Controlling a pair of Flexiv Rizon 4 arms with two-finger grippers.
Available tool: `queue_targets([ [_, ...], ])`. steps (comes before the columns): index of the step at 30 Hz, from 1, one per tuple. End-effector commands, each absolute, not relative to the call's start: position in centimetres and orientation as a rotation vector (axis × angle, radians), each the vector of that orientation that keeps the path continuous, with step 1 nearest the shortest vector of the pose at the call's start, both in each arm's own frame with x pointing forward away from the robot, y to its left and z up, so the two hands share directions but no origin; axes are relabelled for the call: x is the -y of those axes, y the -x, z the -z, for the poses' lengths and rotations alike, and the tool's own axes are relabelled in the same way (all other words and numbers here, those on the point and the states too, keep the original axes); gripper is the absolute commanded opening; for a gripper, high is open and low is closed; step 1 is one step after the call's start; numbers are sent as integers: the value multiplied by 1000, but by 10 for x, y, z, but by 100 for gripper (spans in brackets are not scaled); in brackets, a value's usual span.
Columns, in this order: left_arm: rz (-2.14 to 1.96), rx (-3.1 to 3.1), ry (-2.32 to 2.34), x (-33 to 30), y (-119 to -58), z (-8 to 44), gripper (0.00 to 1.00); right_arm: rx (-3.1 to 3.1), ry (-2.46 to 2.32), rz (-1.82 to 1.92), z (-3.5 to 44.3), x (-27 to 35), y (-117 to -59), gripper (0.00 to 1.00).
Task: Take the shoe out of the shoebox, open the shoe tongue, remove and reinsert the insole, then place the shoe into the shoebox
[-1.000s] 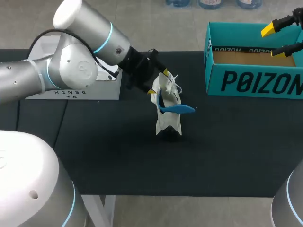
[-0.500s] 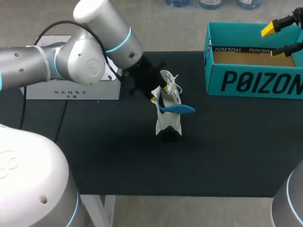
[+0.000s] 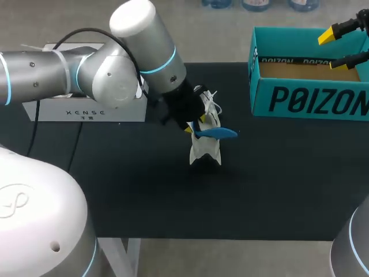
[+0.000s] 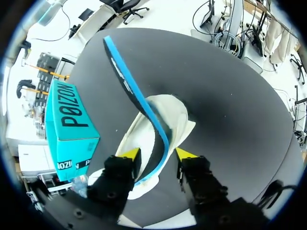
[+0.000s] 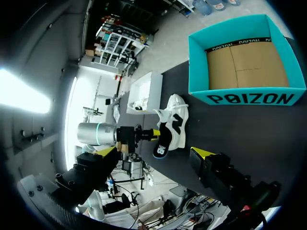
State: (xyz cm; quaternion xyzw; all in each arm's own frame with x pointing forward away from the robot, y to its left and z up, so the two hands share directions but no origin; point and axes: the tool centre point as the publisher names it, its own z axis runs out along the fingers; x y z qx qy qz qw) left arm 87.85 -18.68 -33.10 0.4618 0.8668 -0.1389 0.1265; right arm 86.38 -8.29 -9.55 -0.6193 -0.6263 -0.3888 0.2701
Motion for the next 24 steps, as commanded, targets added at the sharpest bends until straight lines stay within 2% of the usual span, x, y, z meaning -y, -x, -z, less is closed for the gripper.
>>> queue_targets([
  [1,418,-2521,-1346,189,-878,340,40,1688,1672,1047,96,83,-863,100],
  [16,466,-2541,-1333,198,-882,349,33,1688,1672,1047,96,83,-863,100],
  [17,466,-2545,-1332,198,-882,351,31,1688,1672,1047,96,83,-863,100],
  [20,472,-2558,-1324,198,-882,355,0,1688,1672,1047,96,83,-863,100],
  [24,487,-2568,-1314,198,-882,356,0,1688,1672,1047,96,83,-863,100],
])
